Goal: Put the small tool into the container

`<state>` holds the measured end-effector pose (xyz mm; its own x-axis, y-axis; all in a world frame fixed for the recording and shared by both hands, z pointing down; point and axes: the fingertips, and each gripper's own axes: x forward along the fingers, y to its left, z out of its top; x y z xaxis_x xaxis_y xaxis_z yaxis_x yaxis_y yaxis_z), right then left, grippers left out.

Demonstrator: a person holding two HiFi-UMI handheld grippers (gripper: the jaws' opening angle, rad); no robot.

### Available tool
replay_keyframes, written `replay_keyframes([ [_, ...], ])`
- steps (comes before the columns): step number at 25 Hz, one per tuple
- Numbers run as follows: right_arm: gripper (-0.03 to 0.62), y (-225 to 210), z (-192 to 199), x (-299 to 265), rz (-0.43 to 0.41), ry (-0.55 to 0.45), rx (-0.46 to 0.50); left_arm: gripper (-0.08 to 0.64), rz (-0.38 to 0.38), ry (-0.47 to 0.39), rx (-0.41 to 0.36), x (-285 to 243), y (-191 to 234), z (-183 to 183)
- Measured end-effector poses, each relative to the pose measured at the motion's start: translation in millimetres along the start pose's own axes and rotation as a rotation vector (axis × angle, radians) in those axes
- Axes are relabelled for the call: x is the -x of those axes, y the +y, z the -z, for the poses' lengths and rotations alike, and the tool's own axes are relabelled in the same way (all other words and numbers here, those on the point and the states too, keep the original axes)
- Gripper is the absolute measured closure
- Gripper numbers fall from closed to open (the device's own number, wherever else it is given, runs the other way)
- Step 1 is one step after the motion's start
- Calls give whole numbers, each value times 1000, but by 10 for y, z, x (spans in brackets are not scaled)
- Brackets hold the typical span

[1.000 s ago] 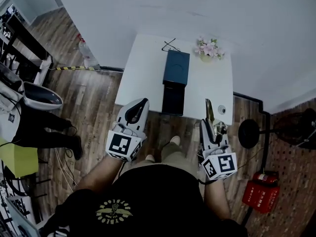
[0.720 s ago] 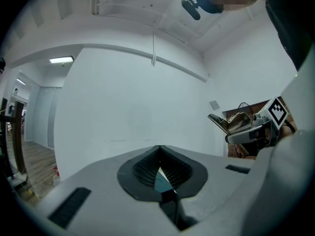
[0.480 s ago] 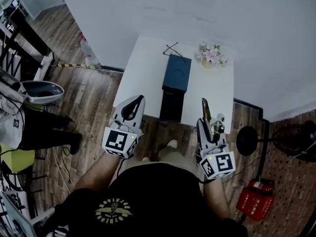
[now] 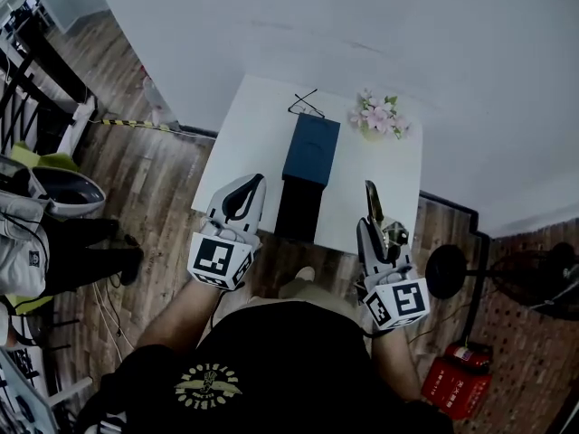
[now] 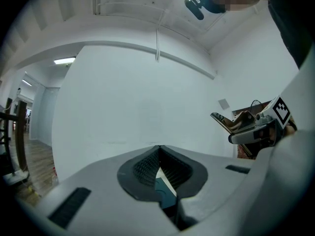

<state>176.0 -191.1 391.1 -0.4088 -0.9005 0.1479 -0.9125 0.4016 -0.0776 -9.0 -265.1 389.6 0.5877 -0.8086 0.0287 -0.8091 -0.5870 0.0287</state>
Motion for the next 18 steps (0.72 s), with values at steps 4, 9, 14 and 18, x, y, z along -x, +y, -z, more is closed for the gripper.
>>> replay_keyframes([
  [4,537,-230,-8,-122,-36,11,-5,554,-23,11,0,-223,-59,14],
  [9,537,-493,-17,-334,-107,27,-13,554,-91,23,-11,-402,-50,-1],
  [14,537,-614,-21,-563,-187,33,-22,554,-166,44,-13,-416,-32,22],
  [18,537,-563,77,-702,-236,56,-77,554,-203,72,-31,-327,-53,71],
])
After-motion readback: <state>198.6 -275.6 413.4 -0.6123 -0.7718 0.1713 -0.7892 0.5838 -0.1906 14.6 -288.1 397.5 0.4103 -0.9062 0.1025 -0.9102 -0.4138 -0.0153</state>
